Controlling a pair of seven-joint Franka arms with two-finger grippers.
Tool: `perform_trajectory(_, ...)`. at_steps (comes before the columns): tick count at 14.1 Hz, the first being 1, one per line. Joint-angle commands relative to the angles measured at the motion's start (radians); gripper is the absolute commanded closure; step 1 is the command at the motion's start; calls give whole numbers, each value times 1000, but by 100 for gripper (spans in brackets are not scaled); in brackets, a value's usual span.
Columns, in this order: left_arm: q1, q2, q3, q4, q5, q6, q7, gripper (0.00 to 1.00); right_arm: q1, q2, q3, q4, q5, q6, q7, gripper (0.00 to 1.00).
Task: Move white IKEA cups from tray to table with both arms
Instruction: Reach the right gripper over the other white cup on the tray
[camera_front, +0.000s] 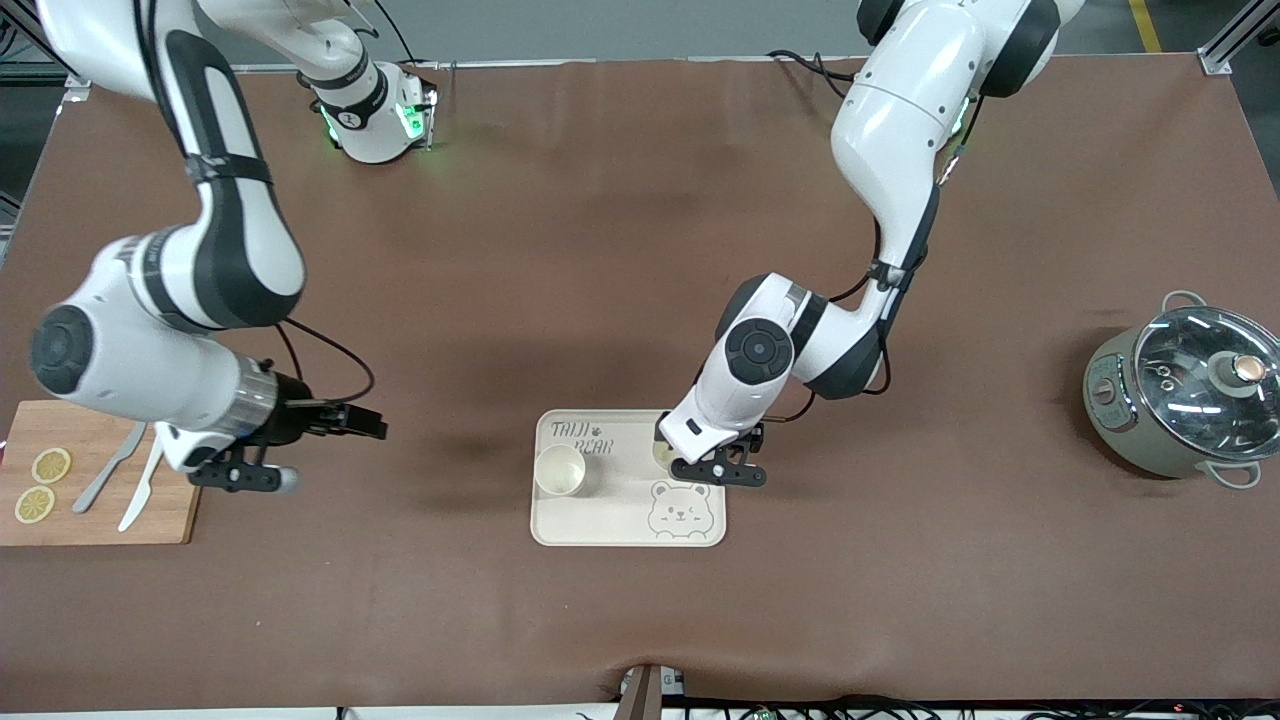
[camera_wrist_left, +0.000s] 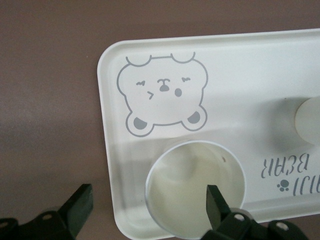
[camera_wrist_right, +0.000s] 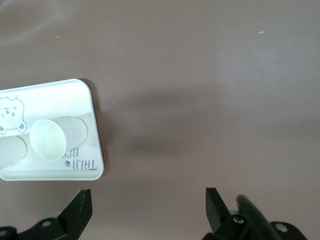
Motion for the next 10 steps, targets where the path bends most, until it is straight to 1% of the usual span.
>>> perform_trajectory(1, -13, 23, 16, 13, -4, 33, -3, 0, 44, 83, -12, 81, -8, 28, 85, 0)
perform_trajectory(5, -11, 37, 12, 13, -11, 75, -22, 0, 107, 197, -13, 187, -14, 80, 228, 0)
perform_trajectory(6, -5, 33, 10, 12, -20, 73, -60, 99, 121, 224, -13, 217, -16, 85, 265, 0)
perform_trajectory(8, -3, 36, 12, 10, -14, 75, -72, 100, 153, 267, -15, 256, -52, 96, 331, 0)
perform_trajectory(10, -3, 36, 12, 10, -14, 75, -71, 100, 182, 293, -13, 259, -95, 131, 394, 0)
